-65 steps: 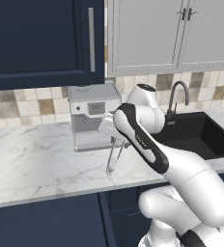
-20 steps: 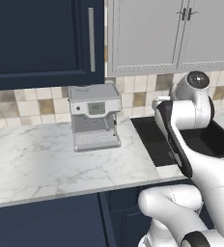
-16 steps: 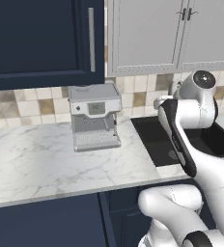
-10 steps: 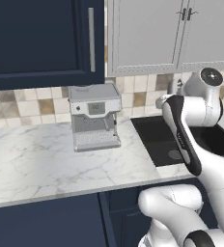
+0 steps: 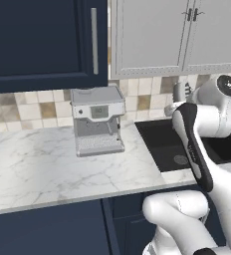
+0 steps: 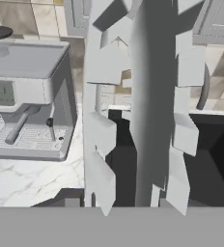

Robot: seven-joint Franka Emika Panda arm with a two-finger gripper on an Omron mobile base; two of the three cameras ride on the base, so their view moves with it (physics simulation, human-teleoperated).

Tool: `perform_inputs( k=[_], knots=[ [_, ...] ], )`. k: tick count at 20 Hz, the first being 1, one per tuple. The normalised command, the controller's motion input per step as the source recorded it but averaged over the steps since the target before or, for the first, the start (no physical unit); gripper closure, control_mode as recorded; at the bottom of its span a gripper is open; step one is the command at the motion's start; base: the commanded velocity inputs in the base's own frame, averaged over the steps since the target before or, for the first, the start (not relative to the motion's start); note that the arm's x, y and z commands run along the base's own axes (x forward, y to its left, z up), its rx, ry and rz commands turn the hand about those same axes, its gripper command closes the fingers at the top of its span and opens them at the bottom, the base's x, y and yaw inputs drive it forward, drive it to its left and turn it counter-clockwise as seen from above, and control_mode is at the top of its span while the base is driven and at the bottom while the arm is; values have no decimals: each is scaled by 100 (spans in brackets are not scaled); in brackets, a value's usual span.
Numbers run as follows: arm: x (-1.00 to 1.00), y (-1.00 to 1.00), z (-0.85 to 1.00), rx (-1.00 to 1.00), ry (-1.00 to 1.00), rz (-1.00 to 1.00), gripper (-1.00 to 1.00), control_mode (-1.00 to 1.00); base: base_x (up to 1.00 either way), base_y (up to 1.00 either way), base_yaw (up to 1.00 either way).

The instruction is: Take the tongs from the drawer on the left and place them on the dining counter next to the tray containing the hot dog.

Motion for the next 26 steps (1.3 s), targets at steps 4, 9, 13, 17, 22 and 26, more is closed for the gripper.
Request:
perform_inputs(
  k=[4, 9, 13, 17, 22, 26],
  knots=[
    [-12, 2, 0, -2, -3, 0, 100, -100, 0, 0, 0],
    [-2, 11, 0, -1, 0, 0, 100, -100, 0, 0, 0],
    [-12, 1, 0, 0, 0, 0, 100, -100, 0, 0, 0],
    [-17, 0, 0, 0, 0, 0, 100, -100, 0, 0, 0],
    [-6, 0, 0, 0, 0, 0, 100, 100, -1, 0, 0],
    [0, 0, 0, 0, 0, 0, 100, 100, 0, 0, 0]
  ],
)
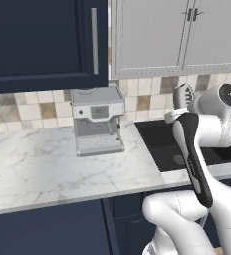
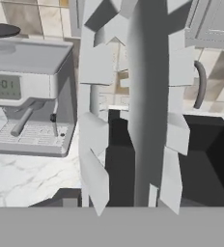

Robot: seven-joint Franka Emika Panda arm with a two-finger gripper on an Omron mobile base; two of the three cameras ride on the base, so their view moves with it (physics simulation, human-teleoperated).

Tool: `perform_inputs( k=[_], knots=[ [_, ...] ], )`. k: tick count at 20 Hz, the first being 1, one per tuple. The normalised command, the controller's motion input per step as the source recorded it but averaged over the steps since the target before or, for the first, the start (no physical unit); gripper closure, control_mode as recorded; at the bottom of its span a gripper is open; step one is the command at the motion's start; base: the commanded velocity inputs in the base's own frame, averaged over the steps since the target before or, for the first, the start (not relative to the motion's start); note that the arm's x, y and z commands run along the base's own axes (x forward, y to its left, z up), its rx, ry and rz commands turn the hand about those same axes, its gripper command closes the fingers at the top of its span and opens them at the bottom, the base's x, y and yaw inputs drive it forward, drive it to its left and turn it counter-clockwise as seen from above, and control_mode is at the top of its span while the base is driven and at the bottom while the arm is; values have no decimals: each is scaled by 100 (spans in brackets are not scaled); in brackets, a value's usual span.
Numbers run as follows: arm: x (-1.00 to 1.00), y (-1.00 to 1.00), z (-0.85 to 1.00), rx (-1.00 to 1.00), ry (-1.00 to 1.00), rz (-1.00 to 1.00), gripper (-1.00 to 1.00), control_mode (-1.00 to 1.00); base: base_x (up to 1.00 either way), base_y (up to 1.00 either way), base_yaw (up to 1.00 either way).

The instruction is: Take the tongs from the drawer on the left and place them on the dining counter next to the tray containing the hot dog.

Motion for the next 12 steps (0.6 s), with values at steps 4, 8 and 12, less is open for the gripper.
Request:
perform_inputs(
  k=[4, 8, 12],
  knots=[
    [0, 0, 0, 0, 0, 0, 100, 100, -25, -3, -6],
    [0, 0, 0, 0, 0, 0, 100, 100, -50, -10, -18],
    [0, 0, 0, 0, 0, 0, 100, 100, -58, -19, -26]
  ],
)
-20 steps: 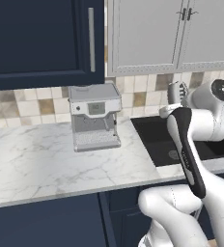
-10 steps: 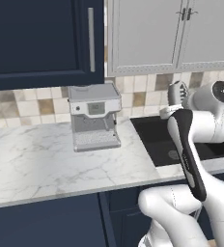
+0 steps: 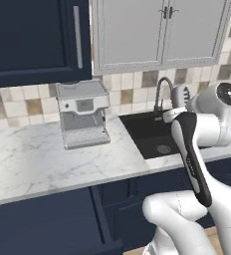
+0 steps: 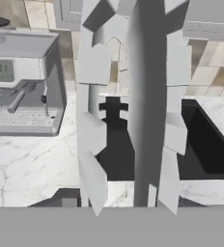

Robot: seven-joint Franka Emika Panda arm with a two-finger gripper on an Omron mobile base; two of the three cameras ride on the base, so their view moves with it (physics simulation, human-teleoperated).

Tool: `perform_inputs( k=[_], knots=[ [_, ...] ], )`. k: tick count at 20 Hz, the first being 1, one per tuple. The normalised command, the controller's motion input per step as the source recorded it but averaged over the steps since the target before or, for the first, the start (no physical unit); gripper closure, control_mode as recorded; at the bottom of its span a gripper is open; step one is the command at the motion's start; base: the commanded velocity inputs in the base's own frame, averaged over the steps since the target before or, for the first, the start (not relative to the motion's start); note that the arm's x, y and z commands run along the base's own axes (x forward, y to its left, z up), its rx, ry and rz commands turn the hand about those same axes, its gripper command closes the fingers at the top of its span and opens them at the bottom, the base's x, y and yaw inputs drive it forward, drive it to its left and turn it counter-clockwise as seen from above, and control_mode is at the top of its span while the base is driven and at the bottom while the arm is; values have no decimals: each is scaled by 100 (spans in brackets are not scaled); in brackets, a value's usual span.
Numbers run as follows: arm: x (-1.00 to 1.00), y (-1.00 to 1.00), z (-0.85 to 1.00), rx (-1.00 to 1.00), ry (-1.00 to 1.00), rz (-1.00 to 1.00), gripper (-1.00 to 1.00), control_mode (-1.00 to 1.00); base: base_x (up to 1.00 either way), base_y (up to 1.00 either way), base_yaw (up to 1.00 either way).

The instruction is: Take the tongs from the drawer on the left and place them on the dining counter next to the tray containing the hot dog.

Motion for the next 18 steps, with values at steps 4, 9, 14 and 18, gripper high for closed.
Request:
perform_inputs(
  k=[4, 9, 14, 18],
  knots=[
    [0, 0, 0, 0, 0, 0, 100, 100, -20, -30, -30],
    [0, 0, 0, 0, 0, 0, 100, 100, 1, -42, -35],
    [0, 0, 0, 0, 0, 0, 100, 100, 23, -51, -30],
    [0, 0, 0, 0, 0, 0, 100, 100, 23, -50, -30]
  ],
)
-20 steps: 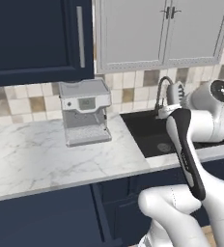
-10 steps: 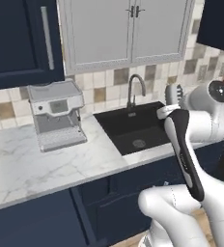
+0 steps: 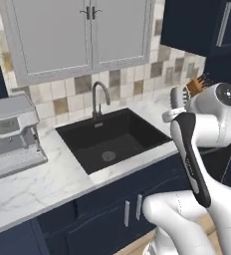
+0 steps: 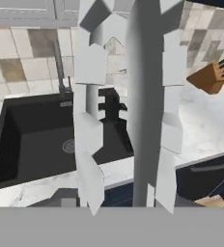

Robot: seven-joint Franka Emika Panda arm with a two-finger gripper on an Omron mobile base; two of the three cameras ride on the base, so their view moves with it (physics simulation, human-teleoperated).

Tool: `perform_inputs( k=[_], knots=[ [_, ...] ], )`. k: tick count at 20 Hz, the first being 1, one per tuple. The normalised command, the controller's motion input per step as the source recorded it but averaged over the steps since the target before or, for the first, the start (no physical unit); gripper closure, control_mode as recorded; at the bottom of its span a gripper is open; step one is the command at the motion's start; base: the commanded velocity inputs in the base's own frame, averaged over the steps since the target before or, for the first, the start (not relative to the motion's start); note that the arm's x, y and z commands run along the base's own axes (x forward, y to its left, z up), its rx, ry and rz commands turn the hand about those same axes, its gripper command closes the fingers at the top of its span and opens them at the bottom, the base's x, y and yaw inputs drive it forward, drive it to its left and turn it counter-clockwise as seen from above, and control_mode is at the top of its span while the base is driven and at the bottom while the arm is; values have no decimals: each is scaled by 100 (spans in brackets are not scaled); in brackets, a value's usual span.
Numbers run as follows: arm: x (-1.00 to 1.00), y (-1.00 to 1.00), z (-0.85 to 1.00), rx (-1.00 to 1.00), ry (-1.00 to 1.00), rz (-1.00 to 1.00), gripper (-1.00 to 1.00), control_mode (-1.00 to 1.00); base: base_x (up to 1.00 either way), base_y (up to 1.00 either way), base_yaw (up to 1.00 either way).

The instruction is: Take the tongs from the drawer on the left and place them on the dining counter next to the tray containing the hot dog.

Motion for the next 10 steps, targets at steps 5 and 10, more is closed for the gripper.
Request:
perform_inputs(
  k=[5, 10],
  knots=[
    [0, 0, 0, 0, 0, 0, 100, 100, 3, -51, -45],
    [0, 0, 0, 0, 0, 0, 100, 100, 0, -55, -53]
  ],
)
